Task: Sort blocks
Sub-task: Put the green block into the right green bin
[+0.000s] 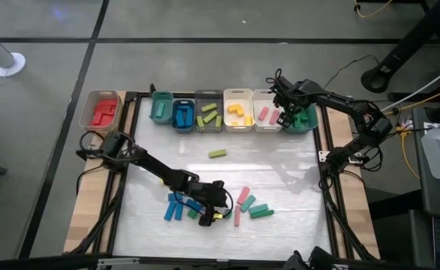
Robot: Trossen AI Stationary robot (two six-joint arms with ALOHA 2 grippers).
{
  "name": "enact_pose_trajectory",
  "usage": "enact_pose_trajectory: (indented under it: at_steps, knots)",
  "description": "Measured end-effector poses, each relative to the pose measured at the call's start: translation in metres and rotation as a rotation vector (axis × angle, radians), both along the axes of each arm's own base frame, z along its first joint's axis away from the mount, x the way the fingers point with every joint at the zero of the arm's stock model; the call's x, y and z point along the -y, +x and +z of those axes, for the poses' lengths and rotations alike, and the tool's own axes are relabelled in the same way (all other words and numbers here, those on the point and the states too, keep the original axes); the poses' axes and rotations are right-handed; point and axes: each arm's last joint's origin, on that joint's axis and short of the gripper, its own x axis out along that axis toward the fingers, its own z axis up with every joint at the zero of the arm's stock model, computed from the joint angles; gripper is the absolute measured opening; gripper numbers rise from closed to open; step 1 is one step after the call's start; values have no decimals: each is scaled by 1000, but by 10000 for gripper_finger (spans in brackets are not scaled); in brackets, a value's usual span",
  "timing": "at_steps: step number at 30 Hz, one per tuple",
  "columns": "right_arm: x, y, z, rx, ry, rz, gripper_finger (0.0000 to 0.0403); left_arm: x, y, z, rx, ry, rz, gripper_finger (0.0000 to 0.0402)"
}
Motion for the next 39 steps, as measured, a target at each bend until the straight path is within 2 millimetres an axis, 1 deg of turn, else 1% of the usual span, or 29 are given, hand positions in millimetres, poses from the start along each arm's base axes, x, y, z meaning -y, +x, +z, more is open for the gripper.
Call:
enact_pose_trajectory:
  at_steps: [9, 14, 16, 20, 21, 25, 29, 34, 39]
  knots:
    - [0, 1, 0, 23, 8, 3, 271, 3, 9, -6, 115, 5, -31, 182]
    - [-1, 3, 0, 85, 67, 17, 271, 2, 9, -8, 112, 26, -39, 179]
    - [-2, 4, -1, 123, 105, 26, 271, 2, 9, -8, 117, 30, -37, 165]
    - [-10, 13, -1, 173, 152, 72, 271, 1, 9, -6, 140, 75, -58, 116]
    - [-13, 16, -1, 176, 151, 89, 271, 0, 10, -6, 144, 84, -63, 115]
    - [-26, 30, 0, 176, 121, 163, 271, -8, 12, 1, 162, 84, -45, 115]
    - [-32, 36, 1, 106, 21, 180, 271, -17, 14, 9, 183, 84, -21, 115]
    - [-31, 33, 4, 16, -116, 113, 271, -32, 17, 28, 242, 109, -4, 115]
    - [-34, 27, 17, 42, -167, 101, 271, -57, 18, 49, 305, 172, 38, 115]
